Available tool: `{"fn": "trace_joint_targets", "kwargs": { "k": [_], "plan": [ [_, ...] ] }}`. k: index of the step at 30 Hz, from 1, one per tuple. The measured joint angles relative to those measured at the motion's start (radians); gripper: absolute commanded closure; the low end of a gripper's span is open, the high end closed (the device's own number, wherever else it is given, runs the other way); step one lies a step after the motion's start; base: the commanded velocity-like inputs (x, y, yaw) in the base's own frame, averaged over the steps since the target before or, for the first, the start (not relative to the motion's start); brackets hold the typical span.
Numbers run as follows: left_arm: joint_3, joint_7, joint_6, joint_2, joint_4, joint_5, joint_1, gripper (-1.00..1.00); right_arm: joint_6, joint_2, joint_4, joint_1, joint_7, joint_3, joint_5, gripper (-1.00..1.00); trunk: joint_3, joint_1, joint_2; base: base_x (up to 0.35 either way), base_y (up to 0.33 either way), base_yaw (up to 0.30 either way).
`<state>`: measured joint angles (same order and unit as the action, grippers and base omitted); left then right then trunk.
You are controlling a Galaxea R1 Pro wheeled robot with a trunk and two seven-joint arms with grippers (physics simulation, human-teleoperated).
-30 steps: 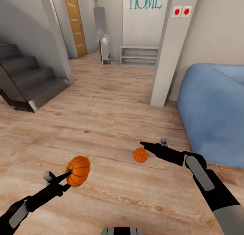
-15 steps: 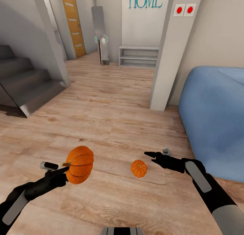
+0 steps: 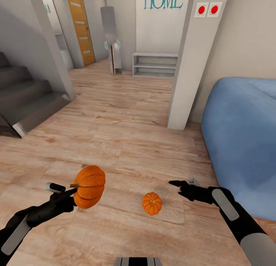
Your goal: Place each of the two pumpkins and all three candles from the living room inside a cabinet in the living room (use any cabinet), then make sure every cabinet is closed, and position the cauldron so it is next to a table in the living room.
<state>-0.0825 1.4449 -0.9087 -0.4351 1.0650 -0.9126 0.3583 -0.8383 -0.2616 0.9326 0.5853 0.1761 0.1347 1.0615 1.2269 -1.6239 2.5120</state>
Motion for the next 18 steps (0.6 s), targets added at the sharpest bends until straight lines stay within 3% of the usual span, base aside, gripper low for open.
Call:
{"fn": "trace_joint_targets", "kwargs": {
  "k": [7,14,18],
  "plan": [
    [0.042,0.000,0.000,-0.001,-0.008,-0.005,0.000,1.00,0.000,0.000,-0.018,0.000,-0.001,-0.016,0.001,-1.00,0.000,0.000,0.000,0.047,0.005,0.000],
    [0.048,-0.002,0.001,-0.001,-0.009,-0.002,0.000,1.00,0.002,0.000,-0.020,0.000,0.000,-0.016,0.001,-1.00,0.000,0.000,0.000,0.089,0.229,0.000],
    [0.047,-0.002,0.002,0.000,-0.009,-0.003,0.000,1.00,0.002,0.000,-0.027,0.000,-0.011,-0.017,0.000,-1.00,0.000,0.000,0.000,0.028,0.084,0.000]
  ]
}}
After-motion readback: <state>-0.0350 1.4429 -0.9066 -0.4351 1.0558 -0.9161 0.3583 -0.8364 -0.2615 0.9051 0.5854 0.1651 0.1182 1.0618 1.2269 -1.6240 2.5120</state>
